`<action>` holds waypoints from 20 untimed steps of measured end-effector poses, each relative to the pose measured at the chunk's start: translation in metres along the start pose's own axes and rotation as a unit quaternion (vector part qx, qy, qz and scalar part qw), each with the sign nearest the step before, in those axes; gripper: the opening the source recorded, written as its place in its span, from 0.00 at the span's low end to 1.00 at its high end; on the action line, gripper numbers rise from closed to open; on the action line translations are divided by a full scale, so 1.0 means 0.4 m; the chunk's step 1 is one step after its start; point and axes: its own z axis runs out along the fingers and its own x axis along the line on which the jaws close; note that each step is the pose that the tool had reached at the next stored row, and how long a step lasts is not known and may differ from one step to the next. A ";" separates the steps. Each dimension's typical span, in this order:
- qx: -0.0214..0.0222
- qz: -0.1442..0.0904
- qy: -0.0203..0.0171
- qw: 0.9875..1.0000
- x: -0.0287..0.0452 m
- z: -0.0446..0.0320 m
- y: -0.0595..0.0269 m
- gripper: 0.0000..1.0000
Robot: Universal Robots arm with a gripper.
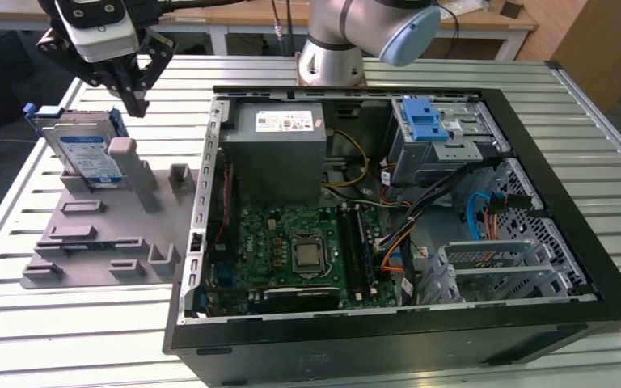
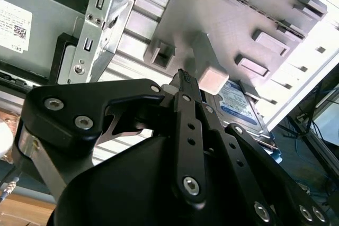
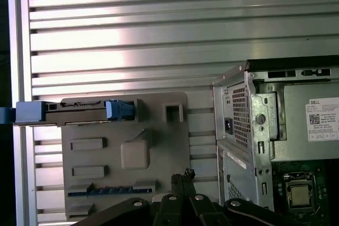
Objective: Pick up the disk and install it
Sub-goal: 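Reach for the disk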
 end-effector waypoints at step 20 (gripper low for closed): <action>0.000 0.000 0.001 1.000 0.044 0.005 -0.004 0.11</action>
